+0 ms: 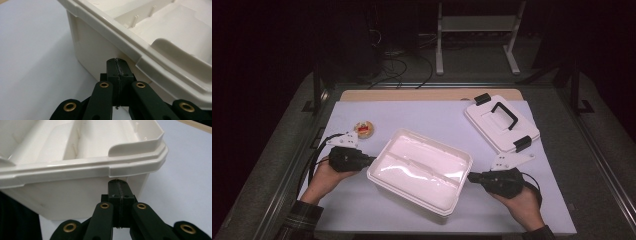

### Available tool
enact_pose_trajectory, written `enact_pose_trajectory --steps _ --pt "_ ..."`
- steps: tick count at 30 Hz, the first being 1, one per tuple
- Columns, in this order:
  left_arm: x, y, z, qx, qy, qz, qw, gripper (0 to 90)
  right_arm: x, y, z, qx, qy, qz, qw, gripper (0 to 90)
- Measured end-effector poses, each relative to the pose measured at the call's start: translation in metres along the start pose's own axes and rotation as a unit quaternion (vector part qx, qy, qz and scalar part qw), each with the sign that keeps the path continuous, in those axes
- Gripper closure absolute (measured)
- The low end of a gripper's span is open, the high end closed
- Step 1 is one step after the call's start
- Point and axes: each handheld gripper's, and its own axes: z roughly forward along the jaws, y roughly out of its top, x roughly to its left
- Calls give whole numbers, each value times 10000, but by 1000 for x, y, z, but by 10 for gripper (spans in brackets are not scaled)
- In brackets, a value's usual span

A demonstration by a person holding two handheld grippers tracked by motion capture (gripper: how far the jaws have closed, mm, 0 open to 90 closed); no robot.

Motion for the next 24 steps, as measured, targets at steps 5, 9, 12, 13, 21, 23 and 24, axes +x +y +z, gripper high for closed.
enact_pose_trajectory --steps 5,9,12,13,21,23,24 --pt "-8 -1 0 25 -98 34 9999 899 -9 1 0 -1 -89 26 10000 899" --pt "-19 -2 2 6 -208 64 9998 899 -18 3 0 29 -214 55 9998 899" --pt "-25 -2 4 27 -280 128 9995 898 -24 5 0 51 -300 63 9995 899" --pt "-26 -1 4 21 -291 125 9995 899 -26 6 1 62 -326 72 9994 899" --pt "-31 2 12 35 -349 186 9992 898 -46 14 7 84 -522 118 9985 899" --pt "-32 3 13 33 -350 172 9992 898 -51 16 9 94 -545 130 9984 899" --pt "-32 4 14 39 -354 178 9992 898 -53 17 10 93 -561 126 9983 899"
